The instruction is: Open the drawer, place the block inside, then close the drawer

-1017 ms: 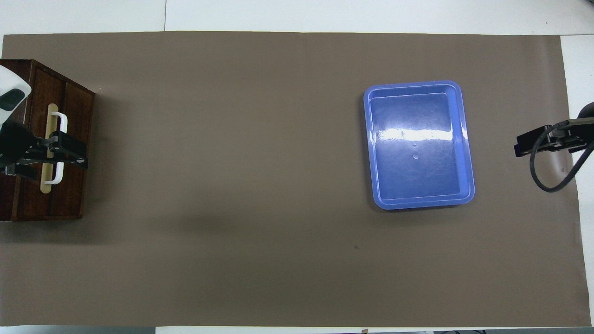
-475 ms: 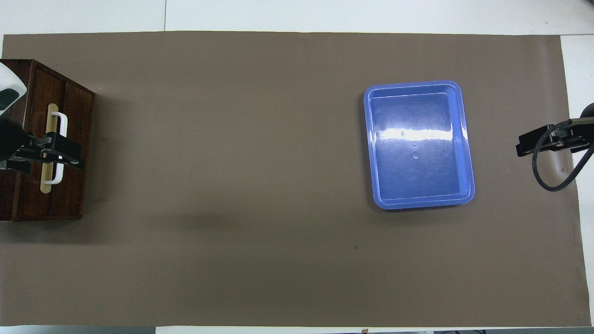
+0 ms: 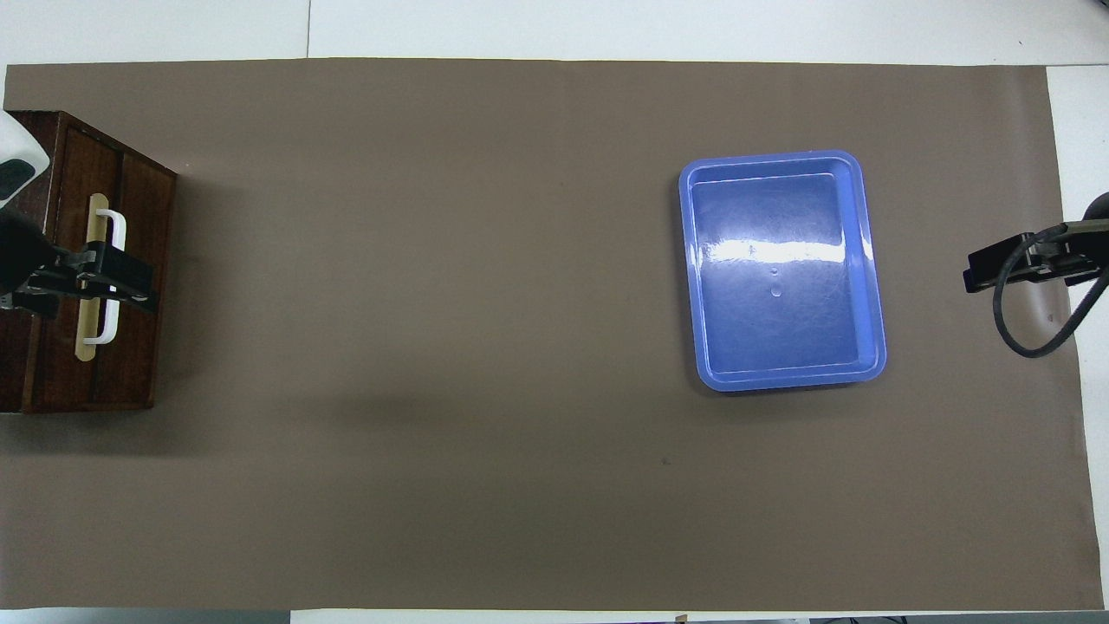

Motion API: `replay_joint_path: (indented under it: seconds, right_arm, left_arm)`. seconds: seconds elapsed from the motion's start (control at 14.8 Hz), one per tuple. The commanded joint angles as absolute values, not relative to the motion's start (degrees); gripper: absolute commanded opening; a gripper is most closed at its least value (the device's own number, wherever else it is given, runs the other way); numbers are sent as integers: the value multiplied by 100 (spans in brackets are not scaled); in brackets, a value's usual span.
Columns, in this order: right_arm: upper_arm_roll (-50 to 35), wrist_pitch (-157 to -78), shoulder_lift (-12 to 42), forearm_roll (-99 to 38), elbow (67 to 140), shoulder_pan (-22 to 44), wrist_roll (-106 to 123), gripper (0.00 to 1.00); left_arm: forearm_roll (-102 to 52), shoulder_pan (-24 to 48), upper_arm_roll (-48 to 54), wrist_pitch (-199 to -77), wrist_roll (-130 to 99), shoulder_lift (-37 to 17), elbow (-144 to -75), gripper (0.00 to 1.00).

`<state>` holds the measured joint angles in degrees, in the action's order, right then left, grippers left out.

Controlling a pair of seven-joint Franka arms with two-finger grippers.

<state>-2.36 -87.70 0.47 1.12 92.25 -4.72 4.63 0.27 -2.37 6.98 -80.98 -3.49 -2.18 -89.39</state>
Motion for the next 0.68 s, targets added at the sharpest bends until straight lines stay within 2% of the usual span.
replay_joint_path:
  seconds: [0.0,0.61]
  right_arm:
    - [-325,-8710,62,123,9176,-580,545,100]
    - [-325,-8710,62,123,9167,-580,554,100]
  left_arm:
    - [-9,-193,650,-7989,-281,-220,-8850,100]
    - [-44,-246,650,-8200,-316,-220,-8859,100]
